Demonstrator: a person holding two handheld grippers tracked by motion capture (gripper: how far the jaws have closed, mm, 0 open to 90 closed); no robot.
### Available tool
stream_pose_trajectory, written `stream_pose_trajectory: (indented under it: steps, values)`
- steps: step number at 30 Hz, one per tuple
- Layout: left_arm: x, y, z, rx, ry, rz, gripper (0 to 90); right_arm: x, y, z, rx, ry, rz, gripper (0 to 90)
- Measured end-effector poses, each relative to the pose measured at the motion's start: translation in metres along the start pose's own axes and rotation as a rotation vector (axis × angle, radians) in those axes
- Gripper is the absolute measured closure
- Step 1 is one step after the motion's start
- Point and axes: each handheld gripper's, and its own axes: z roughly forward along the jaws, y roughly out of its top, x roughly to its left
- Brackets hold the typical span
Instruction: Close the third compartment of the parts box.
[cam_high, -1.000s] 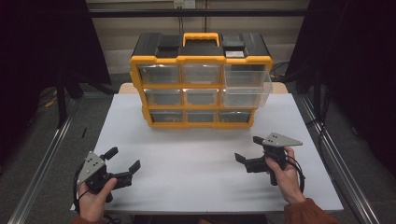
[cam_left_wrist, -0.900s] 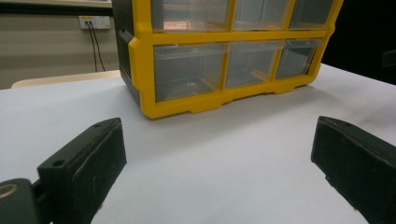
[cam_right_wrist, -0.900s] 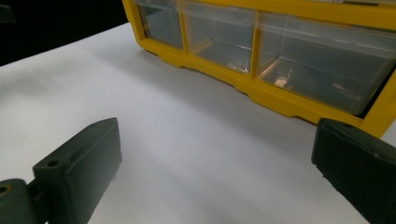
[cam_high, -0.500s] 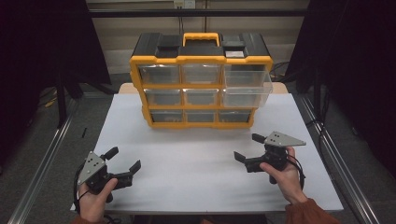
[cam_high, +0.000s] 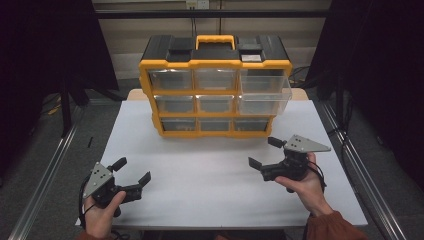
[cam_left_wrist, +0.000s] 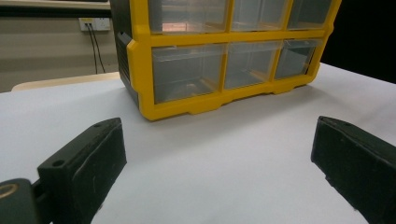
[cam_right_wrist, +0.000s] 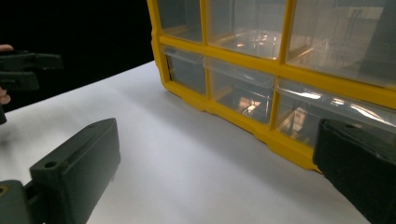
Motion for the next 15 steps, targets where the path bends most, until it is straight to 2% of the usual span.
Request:
stream_pose_trajectory:
  steps: [6,12,13,15]
  values:
    - [0.0,0.0,0.0,0.0,0.002,0.002,3.1,0.001,0.01,0.001,-0.005,0.008,-0.01,5.3]
    - [0.0,0.0,0.001,-0.001,0.001,0.0,3.1,0.003,0.024,0.003,-0.033,0.007,-0.031,16.4]
    - [0.0,0.0,0.0,-0.002,0.001,0.0,3.1,0.004,0.028,0.003,-0.041,0.011,-0.042,21.1]
    - [0.0,0.0,0.0,-0.001,0.003,-0.001,3.1,0.004,0.032,0.002,-0.057,0.013,-0.052,23.2]
